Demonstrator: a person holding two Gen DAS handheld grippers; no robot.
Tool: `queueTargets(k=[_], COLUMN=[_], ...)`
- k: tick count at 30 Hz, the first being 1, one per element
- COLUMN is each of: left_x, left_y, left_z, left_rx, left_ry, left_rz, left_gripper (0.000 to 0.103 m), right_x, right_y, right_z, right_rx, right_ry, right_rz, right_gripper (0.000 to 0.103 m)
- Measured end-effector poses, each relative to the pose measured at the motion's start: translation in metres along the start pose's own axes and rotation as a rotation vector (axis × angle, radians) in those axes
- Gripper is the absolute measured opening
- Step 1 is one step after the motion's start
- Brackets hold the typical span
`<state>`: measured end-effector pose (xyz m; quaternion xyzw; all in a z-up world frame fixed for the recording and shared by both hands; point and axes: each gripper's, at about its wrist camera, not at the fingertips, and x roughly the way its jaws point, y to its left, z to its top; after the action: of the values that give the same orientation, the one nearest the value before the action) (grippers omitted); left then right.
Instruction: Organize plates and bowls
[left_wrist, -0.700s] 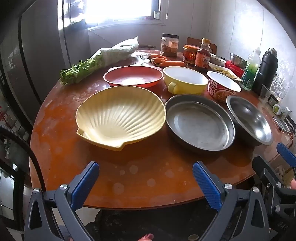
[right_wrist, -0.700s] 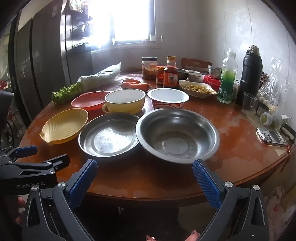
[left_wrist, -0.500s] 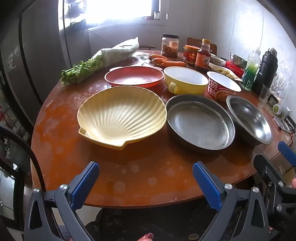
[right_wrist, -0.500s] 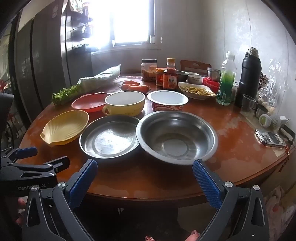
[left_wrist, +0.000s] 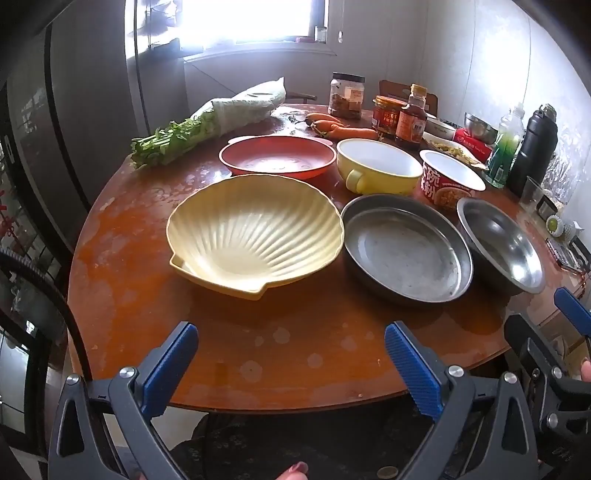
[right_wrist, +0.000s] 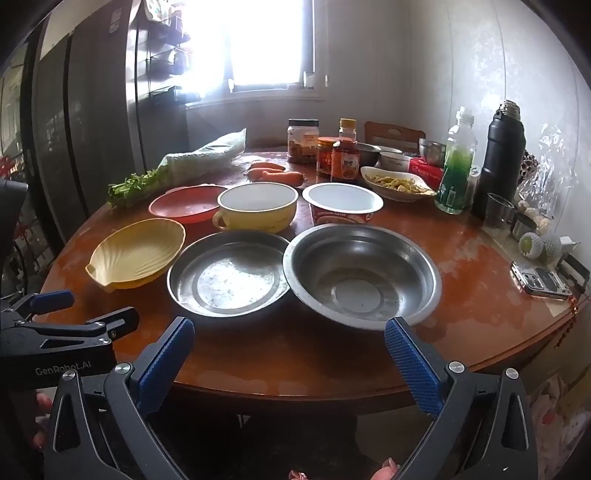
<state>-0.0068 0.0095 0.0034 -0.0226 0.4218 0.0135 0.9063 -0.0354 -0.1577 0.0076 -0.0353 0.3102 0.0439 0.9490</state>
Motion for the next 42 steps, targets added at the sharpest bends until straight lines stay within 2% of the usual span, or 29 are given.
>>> queueTargets(k=[42], left_x=[-0.013], left_y=[-0.004], left_z=[-0.001], left_rx=[0.01], left_ry=[-0.026], left_rz=[-0.004], left_gripper=[0.102], right_x=[-0.005], right_y=[-0.003], right_z=[-0.002], right_rx=[0.016], right_ry=[-0.003], right_rz=[0.0], right_gripper=[0.103])
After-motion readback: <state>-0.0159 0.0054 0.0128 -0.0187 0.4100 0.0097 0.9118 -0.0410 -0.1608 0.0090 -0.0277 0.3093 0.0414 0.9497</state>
